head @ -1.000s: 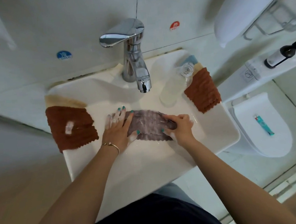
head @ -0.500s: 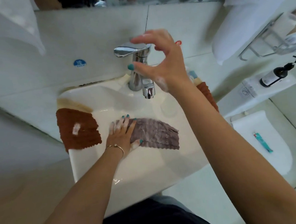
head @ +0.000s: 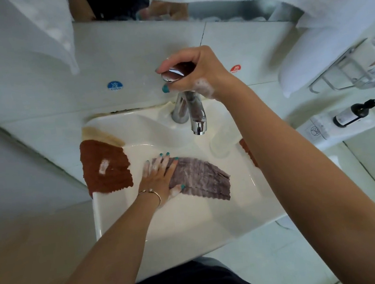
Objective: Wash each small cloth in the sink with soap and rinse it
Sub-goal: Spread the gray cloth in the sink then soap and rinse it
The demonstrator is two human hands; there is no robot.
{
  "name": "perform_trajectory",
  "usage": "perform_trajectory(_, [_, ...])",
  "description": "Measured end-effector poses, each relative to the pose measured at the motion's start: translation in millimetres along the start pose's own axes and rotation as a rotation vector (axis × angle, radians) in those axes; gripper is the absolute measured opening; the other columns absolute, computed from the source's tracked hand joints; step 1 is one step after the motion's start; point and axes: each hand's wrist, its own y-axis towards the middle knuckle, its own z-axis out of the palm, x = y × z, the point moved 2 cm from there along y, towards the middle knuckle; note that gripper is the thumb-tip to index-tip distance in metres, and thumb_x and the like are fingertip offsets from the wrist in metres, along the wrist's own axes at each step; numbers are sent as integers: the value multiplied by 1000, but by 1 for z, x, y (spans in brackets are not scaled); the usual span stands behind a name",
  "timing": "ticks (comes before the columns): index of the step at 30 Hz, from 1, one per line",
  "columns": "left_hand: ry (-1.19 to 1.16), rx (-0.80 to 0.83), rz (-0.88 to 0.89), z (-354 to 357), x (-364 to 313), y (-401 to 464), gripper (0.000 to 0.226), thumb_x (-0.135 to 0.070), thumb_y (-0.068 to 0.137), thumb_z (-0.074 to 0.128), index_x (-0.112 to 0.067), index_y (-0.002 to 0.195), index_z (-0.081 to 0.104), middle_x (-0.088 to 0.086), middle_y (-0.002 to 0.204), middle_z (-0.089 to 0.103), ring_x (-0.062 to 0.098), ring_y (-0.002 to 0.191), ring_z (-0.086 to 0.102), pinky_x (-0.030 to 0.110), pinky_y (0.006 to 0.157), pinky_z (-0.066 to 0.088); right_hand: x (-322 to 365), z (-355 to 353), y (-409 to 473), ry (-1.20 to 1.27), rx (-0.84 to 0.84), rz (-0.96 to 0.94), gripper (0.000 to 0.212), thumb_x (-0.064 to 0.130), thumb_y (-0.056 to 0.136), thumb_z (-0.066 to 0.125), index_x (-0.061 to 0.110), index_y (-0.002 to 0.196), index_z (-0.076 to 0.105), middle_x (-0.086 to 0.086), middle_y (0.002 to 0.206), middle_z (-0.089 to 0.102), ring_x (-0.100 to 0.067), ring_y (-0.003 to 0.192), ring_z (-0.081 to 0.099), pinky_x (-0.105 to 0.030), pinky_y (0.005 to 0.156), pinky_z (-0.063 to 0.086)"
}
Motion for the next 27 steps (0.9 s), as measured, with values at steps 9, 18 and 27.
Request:
perform_trajectory(9, [8,1,2,-4,-1,-2,79,-65,95,25,-28,153,-14,0,161,-20,23,148,-19,49,116,-14,-1,-6,2,99,0,22,35,-12,64,81,18,81,73,18,75,70,1,79,66,-17,72,49])
perform_trajectory(18, [5,5,4,-5,-1,-4,78,-64,95,24,-28,153,-13,0,161,-21,22,148,-20,49,117,-14,-5,-8,5,183,-22,24,39,-9,62,81,27,76,78,14,77,70,-4,81,65,-22,75,50])
perform_trajectory(27, [14,23,2,-3,-1,-5,77,-64,96,24,-29,152,-16,1,161,-21,25,148,-19,49,117,-14,-1,-7,-6,70,-119,54,37,-6,68,80,18,96,73,8,97,69,-2,92,65,-20,83,51])
